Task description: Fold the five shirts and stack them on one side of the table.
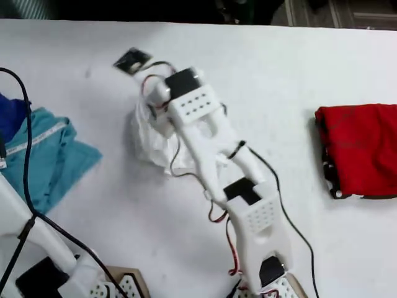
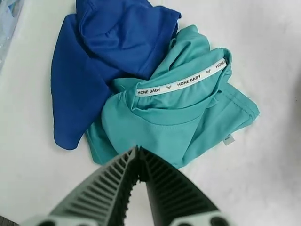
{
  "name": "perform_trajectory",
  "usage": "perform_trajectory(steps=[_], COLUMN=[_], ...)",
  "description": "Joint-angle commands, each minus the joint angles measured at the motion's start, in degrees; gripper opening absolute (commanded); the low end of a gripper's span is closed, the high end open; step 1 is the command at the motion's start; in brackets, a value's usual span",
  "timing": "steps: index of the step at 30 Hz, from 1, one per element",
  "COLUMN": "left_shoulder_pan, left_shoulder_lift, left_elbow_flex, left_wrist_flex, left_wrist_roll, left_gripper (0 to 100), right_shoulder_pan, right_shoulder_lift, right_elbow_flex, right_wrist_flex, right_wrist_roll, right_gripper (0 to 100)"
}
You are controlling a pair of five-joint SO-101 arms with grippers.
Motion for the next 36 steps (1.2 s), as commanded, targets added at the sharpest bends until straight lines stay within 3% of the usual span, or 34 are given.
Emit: perform_trajectory(steps=[1, 3, 8, 14, 17, 20, 26, 30, 36], left_shoulder_pan=[0.57, 0.57, 0.57, 0.22, 0.22, 0.22, 0.22, 0.22, 0.22], left_shoulder_lift=[-1.89, -1.89, -1.89, -1.89, -1.89, -1.89, -1.89, -1.89, -1.89], left_elbow_flex=[-0.09, -0.09, -0.09, -0.09, -0.09, -0.09, -0.09, -0.09, -0.09], left_wrist_flex=[-1.05, -0.88, -0.88, -0.79, -0.7, -0.7, -0.62, -0.7, -0.7], left_wrist_roll=[0.35, 0.44, 0.44, 0.44, 0.44, 0.44, 0.35, 0.35, 0.35], left_gripper=[3, 3, 3, 3, 3, 3, 3, 3, 3], right_shoulder_pan=[4.35, 4.44, -2.86, -18.77, -21.76, -19.56, -8.57, -4.26, -0.57], right_shoulder_lift=[-2.77, -1.8, 6.37, 16.84, 20.7, 21.32, 14.81, 7.16, -8.48], right_elbow_flex=[-0.88, 1.85, 4.31, -8.44, -16.88, -25.41, -25.58, -15.3, 10.81], right_wrist_flex=[1.1, 1.1, -0.84, -7.6, -5.58, 1.71, 1.98, 2.07, 1.98], right_wrist_roll=[0.09, 0.09, -0.35, -0.44, -0.44, -0.44, -0.35, -1.05, -11.43], right_gripper=[2.5, 6.6, 1.8, 2.0, 2.0, 2.0, 2.0, 2.0, 2.6])
